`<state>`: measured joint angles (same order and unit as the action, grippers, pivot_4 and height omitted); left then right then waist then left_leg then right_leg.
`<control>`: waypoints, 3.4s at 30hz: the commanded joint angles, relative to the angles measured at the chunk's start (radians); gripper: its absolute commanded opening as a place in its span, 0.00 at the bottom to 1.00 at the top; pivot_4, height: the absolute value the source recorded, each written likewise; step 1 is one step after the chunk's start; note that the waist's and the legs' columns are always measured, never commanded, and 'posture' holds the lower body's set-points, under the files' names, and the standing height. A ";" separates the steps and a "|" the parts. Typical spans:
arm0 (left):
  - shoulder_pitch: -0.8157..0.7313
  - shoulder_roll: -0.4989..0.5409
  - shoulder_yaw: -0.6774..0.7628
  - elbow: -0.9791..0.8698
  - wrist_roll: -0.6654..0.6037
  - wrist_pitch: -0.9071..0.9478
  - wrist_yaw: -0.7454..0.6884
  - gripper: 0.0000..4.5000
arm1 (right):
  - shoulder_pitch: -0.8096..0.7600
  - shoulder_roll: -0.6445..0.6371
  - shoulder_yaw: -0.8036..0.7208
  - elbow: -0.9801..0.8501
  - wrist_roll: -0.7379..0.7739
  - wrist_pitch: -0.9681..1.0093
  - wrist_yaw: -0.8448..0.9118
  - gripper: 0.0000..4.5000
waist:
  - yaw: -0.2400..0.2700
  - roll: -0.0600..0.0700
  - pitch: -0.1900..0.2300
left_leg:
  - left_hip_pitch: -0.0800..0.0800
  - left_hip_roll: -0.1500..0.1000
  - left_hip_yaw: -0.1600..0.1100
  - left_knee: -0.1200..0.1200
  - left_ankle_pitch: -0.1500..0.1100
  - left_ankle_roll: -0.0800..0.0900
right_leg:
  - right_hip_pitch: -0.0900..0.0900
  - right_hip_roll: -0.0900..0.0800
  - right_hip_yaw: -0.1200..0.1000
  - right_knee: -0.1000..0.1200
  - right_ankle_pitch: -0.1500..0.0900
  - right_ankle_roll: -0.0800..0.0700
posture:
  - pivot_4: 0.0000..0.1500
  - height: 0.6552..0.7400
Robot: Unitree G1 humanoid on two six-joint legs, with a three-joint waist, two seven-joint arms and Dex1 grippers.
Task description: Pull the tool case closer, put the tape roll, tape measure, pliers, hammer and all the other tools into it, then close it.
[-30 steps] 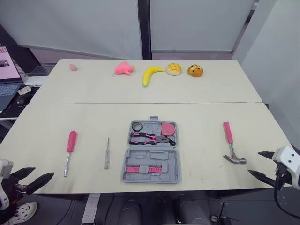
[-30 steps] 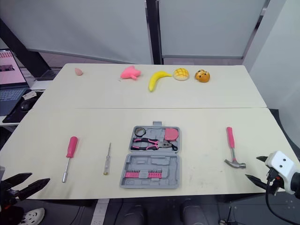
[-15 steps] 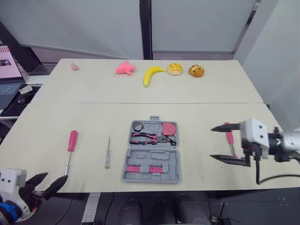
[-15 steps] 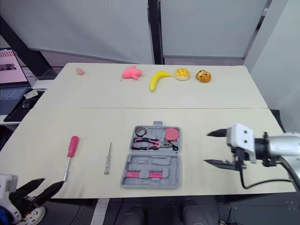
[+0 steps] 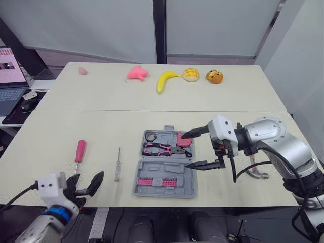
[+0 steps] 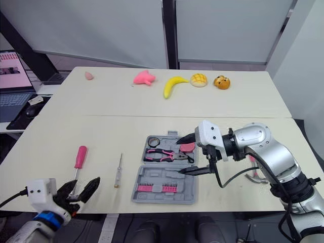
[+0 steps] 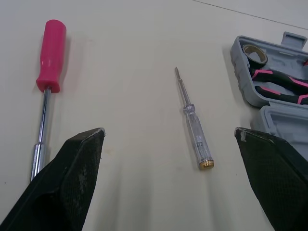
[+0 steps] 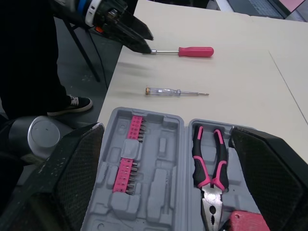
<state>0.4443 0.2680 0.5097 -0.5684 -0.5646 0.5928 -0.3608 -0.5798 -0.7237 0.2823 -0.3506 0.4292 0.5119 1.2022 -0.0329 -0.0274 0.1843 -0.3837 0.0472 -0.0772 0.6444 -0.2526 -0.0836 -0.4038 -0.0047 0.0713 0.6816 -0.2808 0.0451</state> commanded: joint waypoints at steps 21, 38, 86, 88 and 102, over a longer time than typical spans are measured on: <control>-0.291 -0.068 -0.356 0.332 0.374 -0.089 0.244 1.00 | -0.025 0.016 0.000 -0.035 -0.021 0.002 0.014 0.99 | 0.002 0.000 -0.001 | 0.000 0.000 -0.001 0.000 0.000 0.000 | 0.000 0.000 0.000 0.000 0.001 0.000 | 1.00 0.83; -0.295 -0.064 -0.354 0.342 0.363 -0.011 0.220 0.04 | -0.019 0.010 -0.006 -0.042 -0.028 0.003 0.007 1.00 | 0.003 0.002 -0.002 | 0.000 -0.001 -0.001 0.000 0.000 0.000 | 0.001 0.000 -0.001 0.000 0.001 0.001 | 1.00 0.83; -0.930 0.425 -0.875 0.603 0.569 -0.408 -0.858 0.04 | 0.236 -0.169 -0.025 -0.309 -0.143 0.188 -0.215 1.00 | -0.001 0.003 0.000 | -0.004 0.000 -0.002 0.000 0.000 0.000 | -0.002 0.001 -0.001 -0.001 0.000 0.002 | 1.00 0.83; -0.927 0.426 -0.882 0.606 0.583 -0.418 -0.858 0.04 | 0.236 -0.168 -0.024 -0.310 -0.144 0.189 -0.214 1.00 | -0.001 0.003 0.000 | -0.004 0.000 -0.002 0.000 0.000 0.000 | -0.002 0.001 -0.001 -0.001 0.000 0.002 | 1.00 0.83; -0.921 0.389 -0.908 0.638 0.627 -0.443 -0.845 0.04 | 0.247 -0.177 -0.012 -0.308 -0.153 0.180 -0.209 1.00 | 0.000 0.003 0.000 | -0.004 0.000 -0.002 0.000 0.000 0.000 | -0.002 0.001 -0.001 -0.001 0.000 0.002 | 1.00 0.83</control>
<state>-0.4760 0.6617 -0.3882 0.0750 0.0575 0.1666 -1.2088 -0.3328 -0.8893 0.2759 -0.6259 0.2848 0.7045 0.9932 -0.0332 -0.0245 0.1844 -0.3874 0.0471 -0.0791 0.6447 -0.2524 -0.0833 -0.4056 -0.0035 0.0699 0.6810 -0.2812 0.0467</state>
